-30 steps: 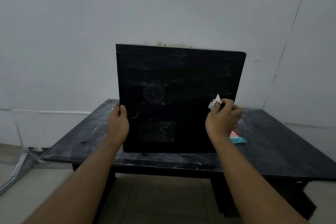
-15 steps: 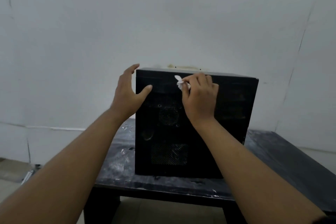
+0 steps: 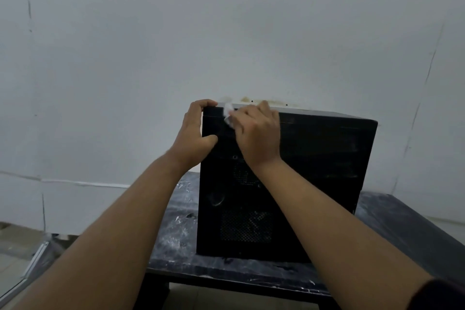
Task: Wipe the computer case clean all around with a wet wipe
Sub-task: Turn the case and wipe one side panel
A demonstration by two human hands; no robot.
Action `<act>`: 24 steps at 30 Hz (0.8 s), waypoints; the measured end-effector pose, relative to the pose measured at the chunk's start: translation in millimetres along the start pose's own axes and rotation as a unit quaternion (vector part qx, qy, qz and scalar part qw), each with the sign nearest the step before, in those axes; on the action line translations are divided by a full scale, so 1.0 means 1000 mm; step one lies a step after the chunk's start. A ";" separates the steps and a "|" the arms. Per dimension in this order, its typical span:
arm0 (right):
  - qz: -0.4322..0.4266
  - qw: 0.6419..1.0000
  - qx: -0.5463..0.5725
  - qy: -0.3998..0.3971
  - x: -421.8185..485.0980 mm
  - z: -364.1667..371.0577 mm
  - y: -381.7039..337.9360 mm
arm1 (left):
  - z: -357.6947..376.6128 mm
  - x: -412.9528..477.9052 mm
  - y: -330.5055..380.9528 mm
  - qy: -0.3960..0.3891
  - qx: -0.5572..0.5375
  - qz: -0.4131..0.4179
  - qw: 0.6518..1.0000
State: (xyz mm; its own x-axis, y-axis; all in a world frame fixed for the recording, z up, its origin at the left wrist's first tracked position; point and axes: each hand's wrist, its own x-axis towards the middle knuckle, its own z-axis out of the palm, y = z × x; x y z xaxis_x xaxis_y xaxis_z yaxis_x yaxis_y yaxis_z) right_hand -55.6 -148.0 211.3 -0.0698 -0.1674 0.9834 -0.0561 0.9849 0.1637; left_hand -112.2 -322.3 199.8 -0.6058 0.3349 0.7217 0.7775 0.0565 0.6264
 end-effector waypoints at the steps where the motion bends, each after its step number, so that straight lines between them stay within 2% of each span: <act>1: -0.069 0.998 0.000 -0.016 -0.003 0.005 -0.002 | 0.000 0.000 0.000 0.000 -0.002 0.000 1.000; 2: -0.126 0.992 -0.006 -0.029 -0.004 0.008 -0.002 | 0.001 0.000 -0.001 0.000 -0.004 0.001 1.000; 3: -0.139 0.990 -0.013 -0.030 -0.003 0.008 0.000 | 0.000 0.000 -0.001 -0.001 -0.002 0.003 1.000; 6: -0.003 1.000 -0.010 0.016 0.004 0.000 0.004 | -0.003 0.000 -0.003 -0.012 0.005 0.009 1.000; 8: -0.014 1.000 0.004 -0.009 0.003 0.000 0.000 | -0.002 -0.001 0.000 -0.012 0.019 0.020 1.000; 10: -0.023 0.998 0.029 -0.049 0.005 -0.004 -0.002 | 0.004 -0.006 0.007 0.025 0.075 0.049 0.996; 13: 0.065 0.994 0.021 -0.083 0.010 -0.013 0.002 | 0.012 -0.012 0.012 0.139 0.164 0.125 0.969; 17: 0.137 0.981 0.036 -0.132 0.014 -0.016 0.012 | 0.020 -0.014 0.008 0.124 0.207 0.217 0.946; 24: 0.083 0.963 0.131 -0.219 0.018 -0.034 0.038 | 0.028 -0.006 0.006 0.170 0.226 0.230 0.931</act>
State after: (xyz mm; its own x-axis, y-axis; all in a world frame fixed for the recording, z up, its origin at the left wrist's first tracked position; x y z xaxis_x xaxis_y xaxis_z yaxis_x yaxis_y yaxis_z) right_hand -25.6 -112.6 238.1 -0.5092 -0.0678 0.8580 -0.2542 0.9643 -0.0747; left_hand -99.1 -297.8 190.9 -0.1505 0.1092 0.9826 0.9130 0.3965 0.0957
